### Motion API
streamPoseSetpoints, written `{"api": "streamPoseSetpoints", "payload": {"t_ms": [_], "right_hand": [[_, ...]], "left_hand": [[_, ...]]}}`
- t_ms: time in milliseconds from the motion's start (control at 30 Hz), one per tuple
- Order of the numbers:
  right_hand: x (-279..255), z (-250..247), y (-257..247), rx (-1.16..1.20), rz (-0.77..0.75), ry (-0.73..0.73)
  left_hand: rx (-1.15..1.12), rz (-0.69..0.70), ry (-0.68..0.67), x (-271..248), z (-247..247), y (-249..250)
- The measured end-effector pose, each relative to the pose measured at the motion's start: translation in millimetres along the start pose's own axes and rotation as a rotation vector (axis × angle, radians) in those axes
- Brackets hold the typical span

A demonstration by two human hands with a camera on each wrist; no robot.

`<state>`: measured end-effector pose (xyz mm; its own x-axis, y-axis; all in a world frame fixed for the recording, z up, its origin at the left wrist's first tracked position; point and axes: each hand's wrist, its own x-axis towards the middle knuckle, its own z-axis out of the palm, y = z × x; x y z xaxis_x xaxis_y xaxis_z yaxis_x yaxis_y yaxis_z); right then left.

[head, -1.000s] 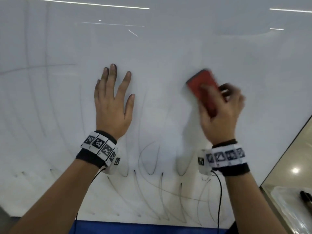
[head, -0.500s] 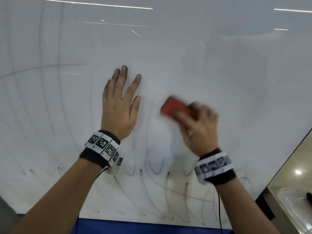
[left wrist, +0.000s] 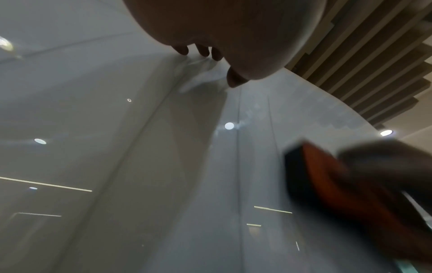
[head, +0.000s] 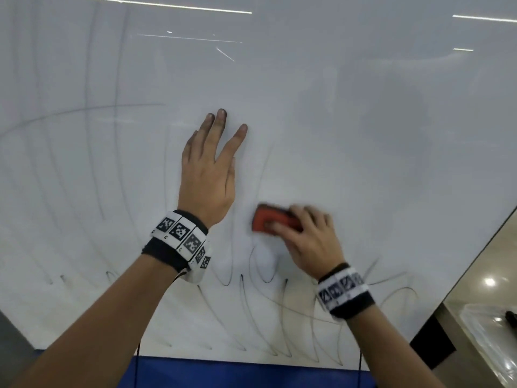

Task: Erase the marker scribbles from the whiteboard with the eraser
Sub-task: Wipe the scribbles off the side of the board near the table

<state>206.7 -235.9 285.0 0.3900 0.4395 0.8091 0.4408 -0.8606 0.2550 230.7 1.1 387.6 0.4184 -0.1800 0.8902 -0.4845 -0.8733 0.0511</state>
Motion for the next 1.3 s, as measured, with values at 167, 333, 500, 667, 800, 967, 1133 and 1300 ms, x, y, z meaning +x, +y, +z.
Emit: {"api": "streamPoseSetpoints", "payload": {"t_ms": [167,333,500,667,800,967,1133,1300], "right_hand": [[132.0,-70.5,37.8,0.083,0.448,0.467],[99.6,-26.7,-0.7,0.059,0.285,0.346],[6.9,23.6,-42.0,0.06,-0.12,-0.129],[119.1,-29.1,-13.2,0.051,0.19,0.287],[158.4,-36.9,-17.4,0.124,0.454,0.528],[21.8,52.5,-84.3,0.095,-0.172,-0.13],[50.9,32.6,-86.7,0.138,-0.077,-0.081],[167.0,-18.1,-55.7,0.145,0.389,0.435]], "left_hand": [[-0.146,-0.07,0.014,3.4,-18.4,-3.7],[-0.116,-0.279,0.129,-6.0,-35.4,-34.5],[0.012,-0.277,0.038,-33.3,-34.6,-66.0],[0.056,-0.227,0.034,-42.4,-25.1,-79.6],[0.058,-0.206,0.065,-46.5,-21.6,-82.6],[0.08,-0.154,0.056,-46.7,-21.1,-91.4],[0.063,-0.165,0.049,-48.6,-18.2,-91.5],[0.044,-0.199,0.065,-48.3,-13.7,-88.3]]}}
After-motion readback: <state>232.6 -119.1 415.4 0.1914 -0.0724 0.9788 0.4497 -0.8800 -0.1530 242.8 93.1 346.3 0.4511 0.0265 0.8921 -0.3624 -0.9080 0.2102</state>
